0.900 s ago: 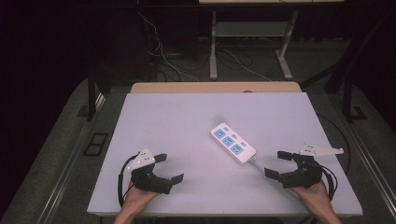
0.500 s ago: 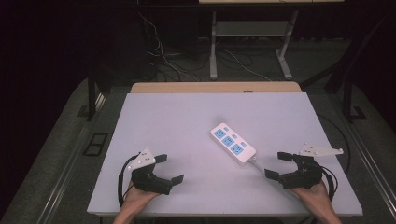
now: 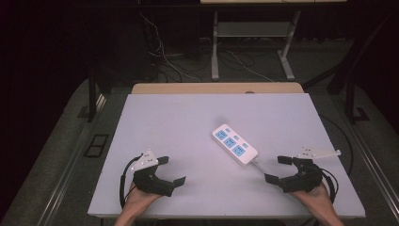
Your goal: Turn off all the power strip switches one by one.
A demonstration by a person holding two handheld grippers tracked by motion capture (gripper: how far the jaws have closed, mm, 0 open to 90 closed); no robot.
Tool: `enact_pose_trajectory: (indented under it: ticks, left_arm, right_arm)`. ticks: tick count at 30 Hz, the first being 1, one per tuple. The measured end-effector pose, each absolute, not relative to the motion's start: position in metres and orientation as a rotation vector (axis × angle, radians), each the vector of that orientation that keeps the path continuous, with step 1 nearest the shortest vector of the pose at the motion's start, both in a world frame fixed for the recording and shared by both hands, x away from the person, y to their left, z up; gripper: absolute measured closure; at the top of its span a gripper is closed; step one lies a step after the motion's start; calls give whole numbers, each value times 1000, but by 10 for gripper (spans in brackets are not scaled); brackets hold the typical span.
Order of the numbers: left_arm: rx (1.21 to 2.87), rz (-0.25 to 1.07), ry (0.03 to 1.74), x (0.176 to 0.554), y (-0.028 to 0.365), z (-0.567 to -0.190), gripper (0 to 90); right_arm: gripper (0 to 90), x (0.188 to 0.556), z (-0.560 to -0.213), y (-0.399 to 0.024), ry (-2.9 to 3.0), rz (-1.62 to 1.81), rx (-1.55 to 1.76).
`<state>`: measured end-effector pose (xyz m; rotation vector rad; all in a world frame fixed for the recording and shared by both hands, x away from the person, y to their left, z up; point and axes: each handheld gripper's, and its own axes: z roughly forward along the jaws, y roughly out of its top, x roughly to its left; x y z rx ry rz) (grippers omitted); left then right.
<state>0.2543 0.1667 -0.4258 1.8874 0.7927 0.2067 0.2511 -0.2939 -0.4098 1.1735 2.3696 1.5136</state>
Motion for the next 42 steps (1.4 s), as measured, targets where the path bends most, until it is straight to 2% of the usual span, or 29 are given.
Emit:
enact_pose_trajectory:
  ticks: [23,42]
  left_arm:
    - [1881,201,794,254,167,-426,0]
    - [1881,196,798,255,167,-427,0]
  right_arm:
    - [18,264,-384,-298,2459,1416,1161]
    - [18,298,-357,-287,2546,1306,1079]
